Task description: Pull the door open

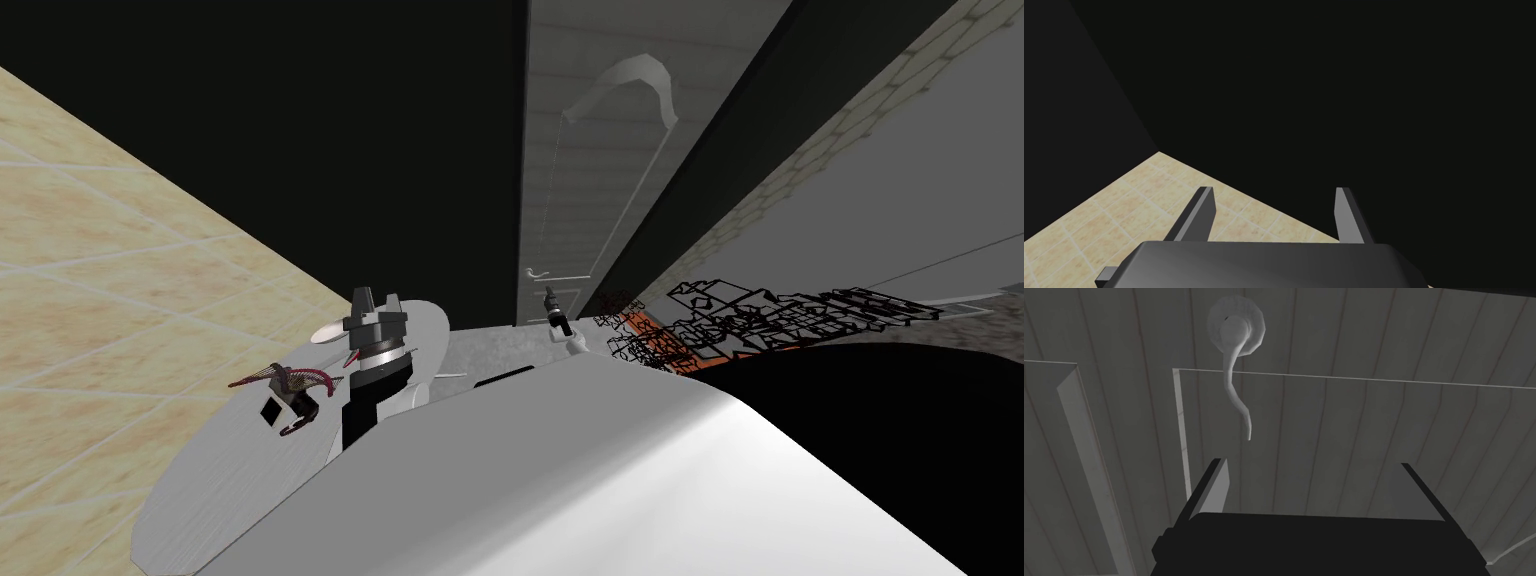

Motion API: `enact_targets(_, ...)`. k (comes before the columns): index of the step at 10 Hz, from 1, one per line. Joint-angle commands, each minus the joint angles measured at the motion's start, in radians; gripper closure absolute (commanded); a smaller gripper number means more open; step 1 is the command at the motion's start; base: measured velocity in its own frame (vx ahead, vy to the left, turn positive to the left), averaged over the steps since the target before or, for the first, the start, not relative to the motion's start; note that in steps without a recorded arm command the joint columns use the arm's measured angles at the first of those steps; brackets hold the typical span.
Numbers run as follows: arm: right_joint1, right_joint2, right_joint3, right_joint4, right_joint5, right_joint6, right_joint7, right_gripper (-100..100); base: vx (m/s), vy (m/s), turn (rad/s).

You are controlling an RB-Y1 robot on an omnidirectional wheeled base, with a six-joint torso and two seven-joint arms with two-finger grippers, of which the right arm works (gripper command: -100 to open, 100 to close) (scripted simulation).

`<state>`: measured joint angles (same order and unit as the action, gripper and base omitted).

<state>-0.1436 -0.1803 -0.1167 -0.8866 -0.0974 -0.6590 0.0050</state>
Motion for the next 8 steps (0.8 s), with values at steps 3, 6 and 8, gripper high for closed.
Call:
enact_targets(3,-0.052,-0.011,-0.007,0.114,-0.006,-0.007,0.004,-100,0.095,-0.003,0.012)
enact_targets(6,-0.088,-0.017,-0.011,0.192,-0.010,-0.012,0.007,-100,0.113,-0.017,0.014)
enact_targets(8,-0.108,-0.020,-0.014,0.235,-0.012,-0.014,0.009,-100,0.080,-0.007,0.008)
